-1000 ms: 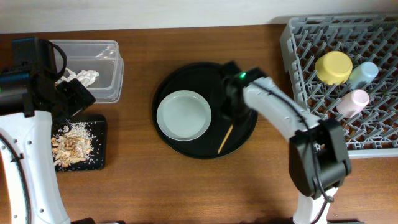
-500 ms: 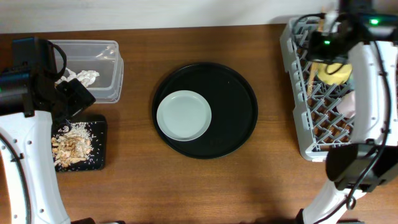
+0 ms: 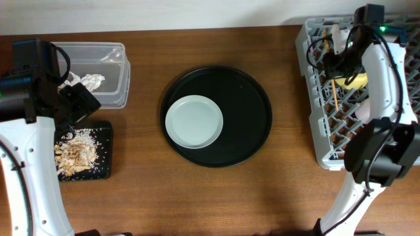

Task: Sort waste into correct bins and load items into the dishwasher rack

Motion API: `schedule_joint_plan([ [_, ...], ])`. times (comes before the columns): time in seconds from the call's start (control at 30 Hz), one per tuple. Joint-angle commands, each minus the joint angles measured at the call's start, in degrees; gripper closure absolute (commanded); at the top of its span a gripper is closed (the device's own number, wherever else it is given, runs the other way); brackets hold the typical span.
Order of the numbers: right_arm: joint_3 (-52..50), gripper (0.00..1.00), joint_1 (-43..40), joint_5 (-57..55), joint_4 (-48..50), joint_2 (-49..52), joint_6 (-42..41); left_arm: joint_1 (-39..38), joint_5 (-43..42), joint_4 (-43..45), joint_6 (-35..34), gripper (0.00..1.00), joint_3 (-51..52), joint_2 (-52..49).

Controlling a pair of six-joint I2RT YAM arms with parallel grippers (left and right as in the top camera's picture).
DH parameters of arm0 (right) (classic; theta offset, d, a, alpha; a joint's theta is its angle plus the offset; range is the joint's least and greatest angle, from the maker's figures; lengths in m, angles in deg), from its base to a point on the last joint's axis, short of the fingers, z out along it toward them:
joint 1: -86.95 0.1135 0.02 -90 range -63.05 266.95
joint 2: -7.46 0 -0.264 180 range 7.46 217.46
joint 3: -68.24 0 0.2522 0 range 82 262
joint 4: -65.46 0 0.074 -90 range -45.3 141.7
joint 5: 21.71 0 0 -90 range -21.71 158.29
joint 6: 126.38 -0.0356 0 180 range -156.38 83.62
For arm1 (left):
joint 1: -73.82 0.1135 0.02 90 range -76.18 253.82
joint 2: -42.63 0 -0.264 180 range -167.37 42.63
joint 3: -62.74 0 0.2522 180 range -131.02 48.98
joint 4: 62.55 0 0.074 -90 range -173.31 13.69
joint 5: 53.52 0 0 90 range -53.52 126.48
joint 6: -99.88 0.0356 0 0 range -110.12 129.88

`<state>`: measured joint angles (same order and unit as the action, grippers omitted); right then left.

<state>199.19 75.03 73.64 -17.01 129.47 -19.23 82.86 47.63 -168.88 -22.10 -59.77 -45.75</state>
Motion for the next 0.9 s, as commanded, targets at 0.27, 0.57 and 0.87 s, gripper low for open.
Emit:
schedule_joint_plan([
  [0.27,-0.7,0.41,0.39,-1.03,-1.77,1.09,-4.76,0.2,0.26,-0.09,0.11,0.01,-0.33,0.59],
  [0.57,0.42,0.41,6.95,19.85,-6.32,-4.48,-6.01,0.2,0.24,-0.09,0.11,0.01,-0.33,0.59],
  [0.87,-1.36,0.02,26.64,20.74,-7.5,-2.64,-7.98,0.2,0.24,-0.09,0.11,0.01,-0.33,0.59],
])
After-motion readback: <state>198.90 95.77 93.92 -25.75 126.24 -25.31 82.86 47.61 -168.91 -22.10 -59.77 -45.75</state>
